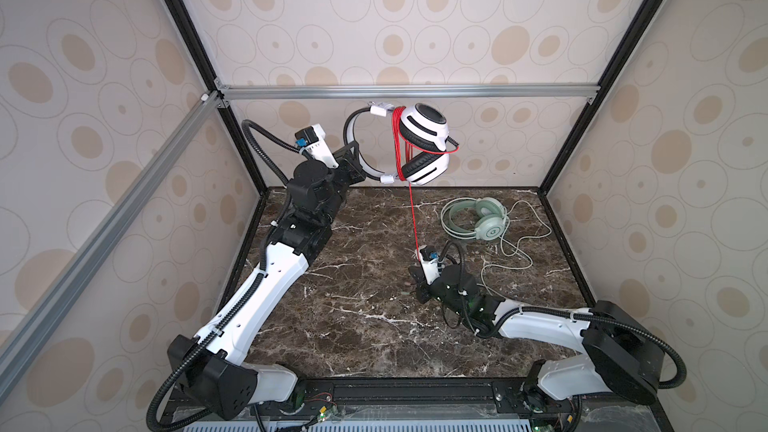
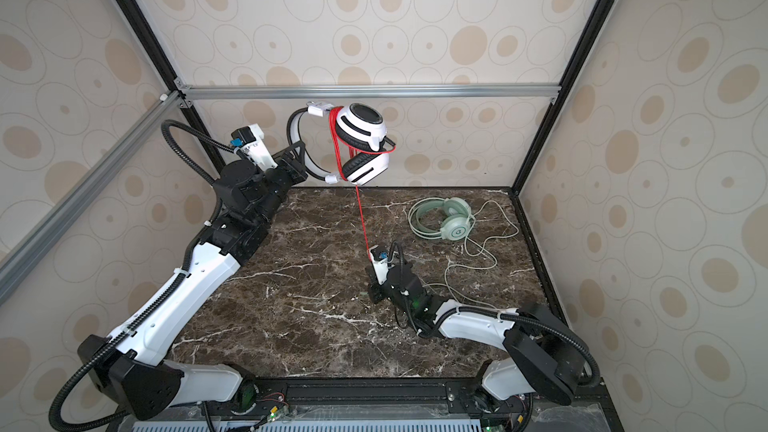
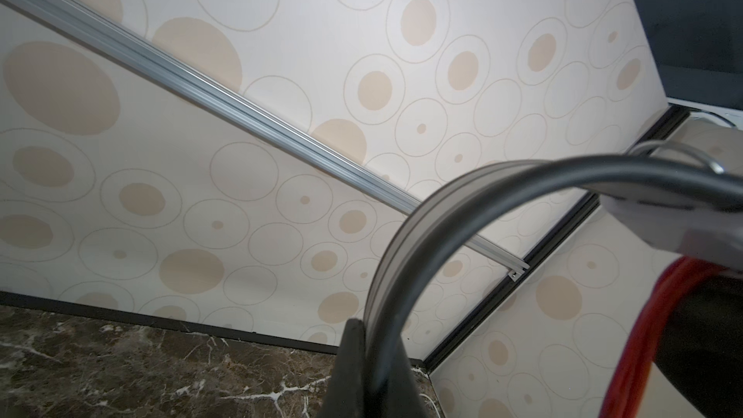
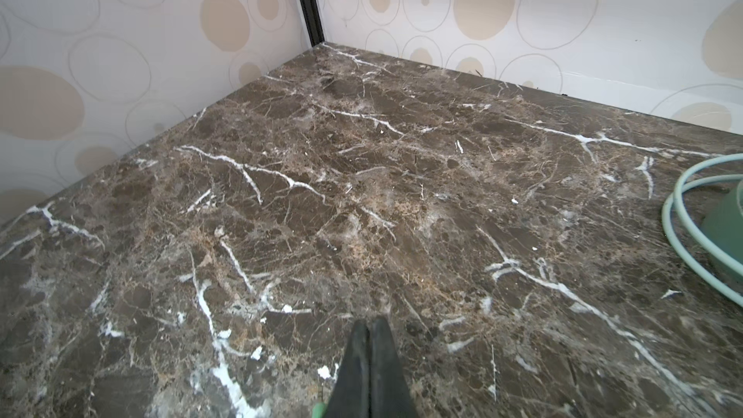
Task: Wrap the headphones
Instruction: 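Draw the red cable down past the earcups with the right gripper, then swing the right gripper up over the headphones while the left gripper lowers them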
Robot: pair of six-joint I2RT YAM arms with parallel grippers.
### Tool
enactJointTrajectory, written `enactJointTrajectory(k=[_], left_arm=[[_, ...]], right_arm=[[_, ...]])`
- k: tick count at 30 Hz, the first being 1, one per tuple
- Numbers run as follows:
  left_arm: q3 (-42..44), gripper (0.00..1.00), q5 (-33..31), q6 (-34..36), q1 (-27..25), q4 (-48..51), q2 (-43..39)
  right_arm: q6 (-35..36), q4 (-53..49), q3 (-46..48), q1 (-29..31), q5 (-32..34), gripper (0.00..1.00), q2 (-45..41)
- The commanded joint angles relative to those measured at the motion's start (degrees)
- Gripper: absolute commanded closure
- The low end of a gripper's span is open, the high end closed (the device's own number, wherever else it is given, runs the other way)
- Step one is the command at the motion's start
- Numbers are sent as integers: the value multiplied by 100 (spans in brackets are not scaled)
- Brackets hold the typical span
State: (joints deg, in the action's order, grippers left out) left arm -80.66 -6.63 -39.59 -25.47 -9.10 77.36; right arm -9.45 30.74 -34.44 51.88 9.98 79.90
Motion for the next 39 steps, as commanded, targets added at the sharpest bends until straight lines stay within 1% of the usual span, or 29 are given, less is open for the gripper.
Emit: enactJointTrajectory(k=[1, 4, 6, 9, 12, 14, 18, 21, 22, 27, 29, 31, 35, 39], left_arm=[[-76, 100, -544, -160, -16, -613, -17], [149, 100, -929, 241, -17, -619, 83], [401, 100, -1282, 741, -19, -660, 138], [917, 100, -1813, 1366, -19, -971, 216], [1388, 100, -2078, 1754, -12, -1161, 270], [1592, 100, -2138, 1932, -12, -1208, 308], [1770, 100, -2080, 2432, -11, -1183, 359], [1852, 100, -1902, 2850, -44, -1070, 312], [1914, 100, -1887, 2998, -74, -1055, 264], [2194, 100, -1885, 3551, -201, -833, -12], [2335, 100, -1836, 3657, -228, -750, -176], [2429, 100, -1756, 3737, -238, -581, -318], [2605, 100, -1549, 3874, -256, -307, -621], [2733, 100, -1361, 4033, -277, -56, -906]], right_arm=[[299, -435, -215, 315, 542, 100, -4], [454, -695, -396, 600, 722, 100, -5], [514, -993, -576, 785, 832, 100, -37], [557, -1488, -872, 1035, 887, 100, -192], [749, -2043, -1212, 1271, 1010, 100, -361], [839, -2450, -1456, 1331, 1077, 100, -460], [1136, -3113, -1960, 1337, 977, 100, -698], [1611, -3946, -2651, 1342, 1080, 100, -749], [1832, -4257, -2931, 1341, 1160, 100, -704], [3007, -5375, -4046, 1315, 2060, 100, -371], [3441, -5615, -4449, 1252, 2413, 100, -239], [3716, -5709, -4725, 1140, 2508, 100, -181], [4099, -5659, -5058, 792, 2446, 100, -136], [4311, -5790, -5447, 490, 2340, 100, -39]])
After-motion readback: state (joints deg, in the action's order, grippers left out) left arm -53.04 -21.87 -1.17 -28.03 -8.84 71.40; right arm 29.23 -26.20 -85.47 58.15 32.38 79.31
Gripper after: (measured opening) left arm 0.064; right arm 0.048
